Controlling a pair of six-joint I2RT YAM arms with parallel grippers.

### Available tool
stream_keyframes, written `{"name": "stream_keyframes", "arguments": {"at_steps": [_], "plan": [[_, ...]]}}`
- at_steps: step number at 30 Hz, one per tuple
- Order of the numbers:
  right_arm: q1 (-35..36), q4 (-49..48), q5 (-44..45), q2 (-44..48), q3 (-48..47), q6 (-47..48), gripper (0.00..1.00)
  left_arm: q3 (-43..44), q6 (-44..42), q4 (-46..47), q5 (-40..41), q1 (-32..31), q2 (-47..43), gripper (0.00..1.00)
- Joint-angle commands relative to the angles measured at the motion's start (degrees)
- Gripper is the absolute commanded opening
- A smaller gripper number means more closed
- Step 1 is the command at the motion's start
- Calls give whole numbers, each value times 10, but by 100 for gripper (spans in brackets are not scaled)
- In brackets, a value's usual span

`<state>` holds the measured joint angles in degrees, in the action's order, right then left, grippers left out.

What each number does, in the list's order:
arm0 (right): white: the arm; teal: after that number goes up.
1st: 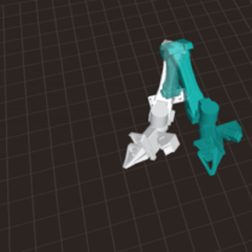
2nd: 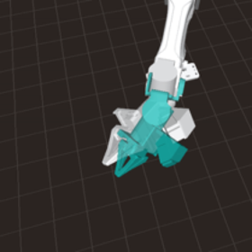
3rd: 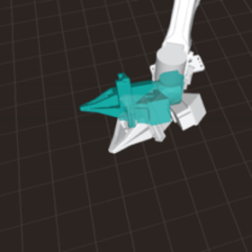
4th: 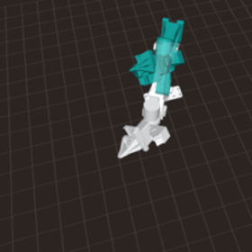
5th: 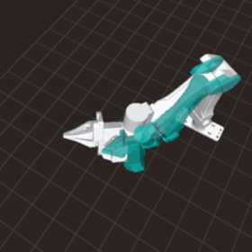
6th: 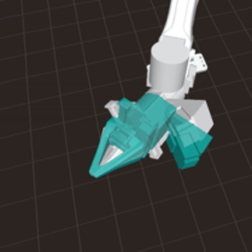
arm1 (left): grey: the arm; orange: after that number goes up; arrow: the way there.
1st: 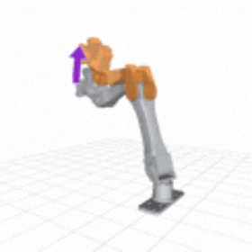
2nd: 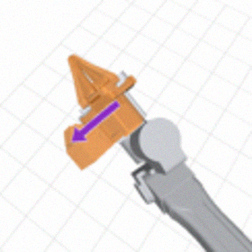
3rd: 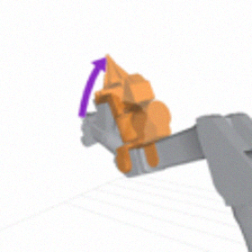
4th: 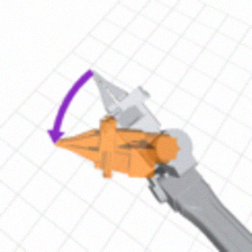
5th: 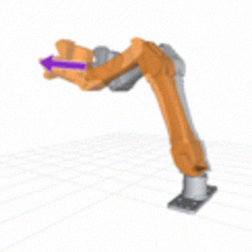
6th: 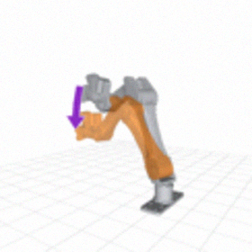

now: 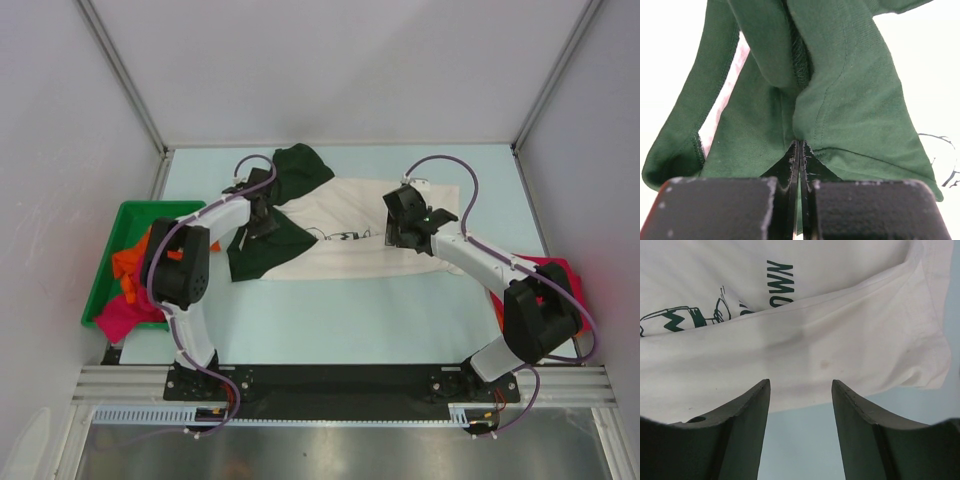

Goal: Fold and stack the t-shirts
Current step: Fold the flattened tshirt in 1/3 of the way

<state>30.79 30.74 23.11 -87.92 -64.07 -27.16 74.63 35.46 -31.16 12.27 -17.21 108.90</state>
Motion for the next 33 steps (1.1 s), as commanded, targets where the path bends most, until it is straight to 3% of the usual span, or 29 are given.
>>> {"name": "stream_keyframes", "arguments": {"at_steps": [1, 8, 15, 29, 31, 33], "plan": [[0, -16, 11, -1, 5, 4, 58, 32, -6, 18, 5, 3, -15, 0], [0, -21, 8, 2, 17, 2, 57, 99, -43, 25, 17, -39, -42, 0], [0, -15, 8, 13, 24, 3, 57, 244, -60, -4, -16, -58, 54, 0], [1, -15, -3, 22, 43, -1, 57, 438, -78, -48, -75, -66, 242, 0], [2, -17, -4, 21, 45, -2, 57, 456, -76, -57, -74, -66, 256, 4], [2, -17, -5, 18, 47, -4, 57, 477, -76, -69, -69, -67, 269, 15]]}}
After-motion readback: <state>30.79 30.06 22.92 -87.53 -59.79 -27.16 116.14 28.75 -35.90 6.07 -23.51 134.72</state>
